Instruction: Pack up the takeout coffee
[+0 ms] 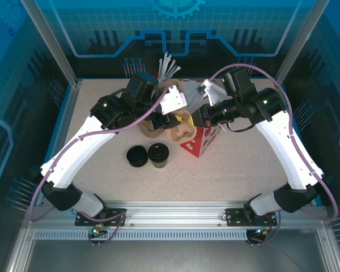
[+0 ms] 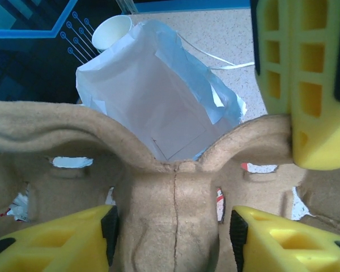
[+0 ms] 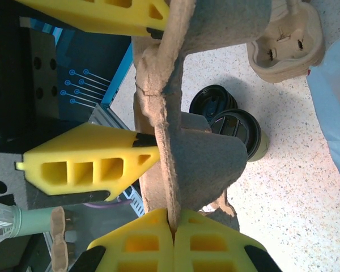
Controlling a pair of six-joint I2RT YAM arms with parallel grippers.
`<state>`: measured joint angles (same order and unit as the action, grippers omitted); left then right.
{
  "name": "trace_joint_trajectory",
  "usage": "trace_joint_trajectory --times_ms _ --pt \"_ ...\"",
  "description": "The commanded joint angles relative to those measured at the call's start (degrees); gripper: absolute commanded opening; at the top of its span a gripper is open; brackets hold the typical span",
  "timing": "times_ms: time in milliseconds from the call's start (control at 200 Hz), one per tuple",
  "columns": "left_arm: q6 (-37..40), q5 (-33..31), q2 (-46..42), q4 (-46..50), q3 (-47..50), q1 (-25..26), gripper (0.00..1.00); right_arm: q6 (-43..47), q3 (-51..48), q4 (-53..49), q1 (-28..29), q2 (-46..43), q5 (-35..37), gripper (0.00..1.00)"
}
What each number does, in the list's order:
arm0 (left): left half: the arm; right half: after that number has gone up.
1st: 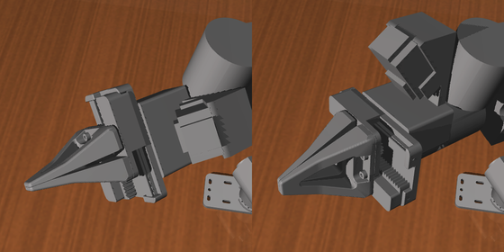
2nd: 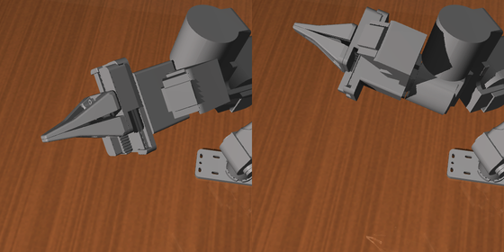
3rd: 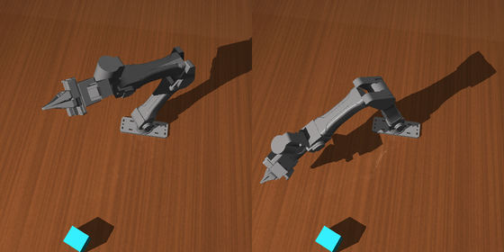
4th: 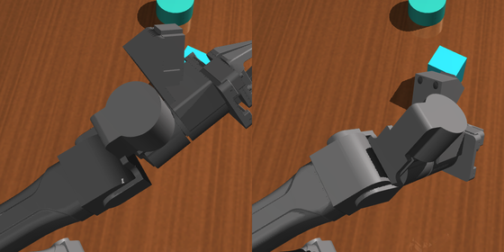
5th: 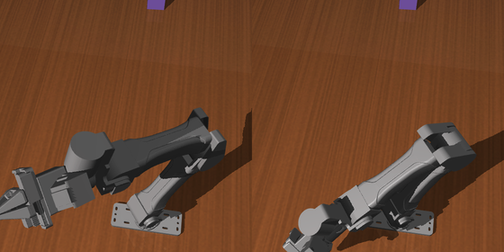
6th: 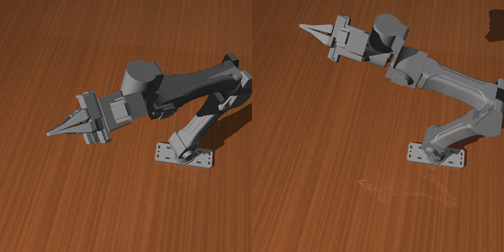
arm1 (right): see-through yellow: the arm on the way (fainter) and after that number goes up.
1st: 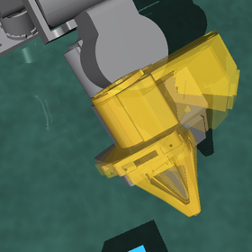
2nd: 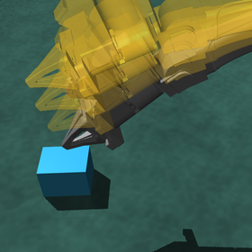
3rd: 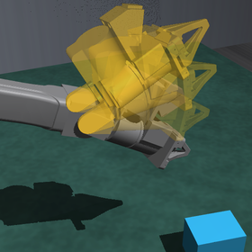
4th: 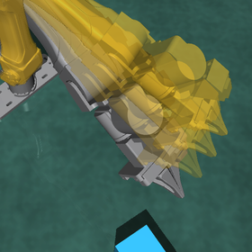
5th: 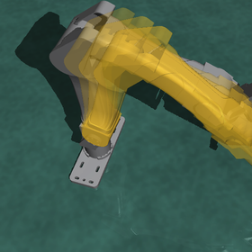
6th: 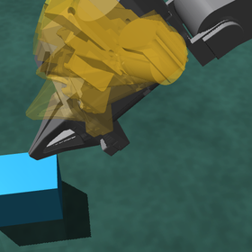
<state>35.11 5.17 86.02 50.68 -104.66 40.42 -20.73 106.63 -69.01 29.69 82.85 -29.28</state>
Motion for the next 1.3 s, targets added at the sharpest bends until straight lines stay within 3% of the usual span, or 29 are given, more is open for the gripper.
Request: trace_joint_trajectory --times_ms 0,120,390,610,1066,1186,1291 --pt "1.6 -1.6 0.7 -0.8 0.9 0.8 0.54 0.7 0.9 -0.5 0.7 -0.3 -0.3 0.00" --pt "1.8 -3.4 1.1 -1.0 0.9 1.2 0.50 0.7 0.8 -0.5 0.8 -0.4 -0.3 0.00" --pt "2.0 -4.7 0.4 -2.7 2.3 1.4 0.53 0.4 0.2 -0.2 0.8 -0.6 -0.2 0.01" --pt "2.0 -4.9 0.5 -2.4 2.3 1.4 0.46 0.4 -0.2 -0.1 0.8 -1.1 0.3 0.06" --pt "1.0 -5.9 -0.5 -3.3 2.4 1.3 0.42 0.1 -2.9 0.1 -1.8 -5.7 6.9 0.41" --pt "0.7 -6.2 -0.8 -3.5 2.4 0.9 0.42 -1.6 -5.0 0.9 -3.9 -8.2 12.8 0.47" --pt "0.0 -6.0 -1.1 -3.5 2.4 0.3 0.42 -5.1 -7.7 0.9 -6.2 -10.0 22.0 0.54"
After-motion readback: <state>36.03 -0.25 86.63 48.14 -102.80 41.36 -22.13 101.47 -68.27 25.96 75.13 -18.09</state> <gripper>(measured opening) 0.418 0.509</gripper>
